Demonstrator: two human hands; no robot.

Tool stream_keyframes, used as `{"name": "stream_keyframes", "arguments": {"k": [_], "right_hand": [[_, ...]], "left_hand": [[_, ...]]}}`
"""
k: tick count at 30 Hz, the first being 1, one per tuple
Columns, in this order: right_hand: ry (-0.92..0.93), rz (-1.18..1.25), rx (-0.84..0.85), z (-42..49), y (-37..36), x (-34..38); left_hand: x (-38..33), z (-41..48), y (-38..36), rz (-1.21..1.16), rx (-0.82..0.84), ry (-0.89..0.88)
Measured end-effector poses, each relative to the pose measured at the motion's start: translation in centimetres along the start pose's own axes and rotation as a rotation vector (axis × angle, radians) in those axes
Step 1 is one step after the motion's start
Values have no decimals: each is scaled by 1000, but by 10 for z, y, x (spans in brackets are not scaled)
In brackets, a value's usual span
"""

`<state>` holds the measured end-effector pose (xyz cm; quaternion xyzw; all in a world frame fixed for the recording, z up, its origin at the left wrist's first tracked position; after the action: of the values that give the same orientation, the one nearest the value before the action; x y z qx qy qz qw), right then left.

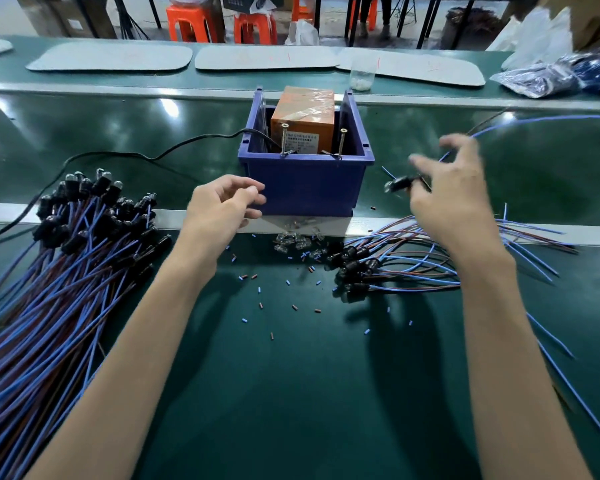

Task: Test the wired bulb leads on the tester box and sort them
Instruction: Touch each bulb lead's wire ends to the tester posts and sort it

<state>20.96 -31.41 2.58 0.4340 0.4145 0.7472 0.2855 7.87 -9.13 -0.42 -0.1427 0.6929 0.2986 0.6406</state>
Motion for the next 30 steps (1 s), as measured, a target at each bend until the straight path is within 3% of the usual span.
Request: {"name": "stream_keyframes", "arguments": {"k": [4,7,11,18,30], "right_hand": [[-88,-110,495,-5,-28,-2],[-93,-176,670,-8,-40,-3],[-67,-137,617,-3,-39,-8],[-54,-33,555,1,-37,-12],[-36,240,455,-5,-19,7]], "left_hand": [[10,8,21,358,-74,7],[13,10,40,642,-120,66],[16,11,63,807,-164,165],[27,14,73,913,-57,314],[33,14,68,1180,-101,374]]}}
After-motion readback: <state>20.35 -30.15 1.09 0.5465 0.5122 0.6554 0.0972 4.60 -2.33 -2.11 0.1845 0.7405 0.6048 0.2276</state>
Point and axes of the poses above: each hand's wrist, its own z-axis towards the middle knuckle, its own y-axis out of the back of the hand, x = y × z, the point moved 2 cm from there along z, towards the middle knuckle, and after that the axes turned 4 degrees about x, right-handed, at the moved point
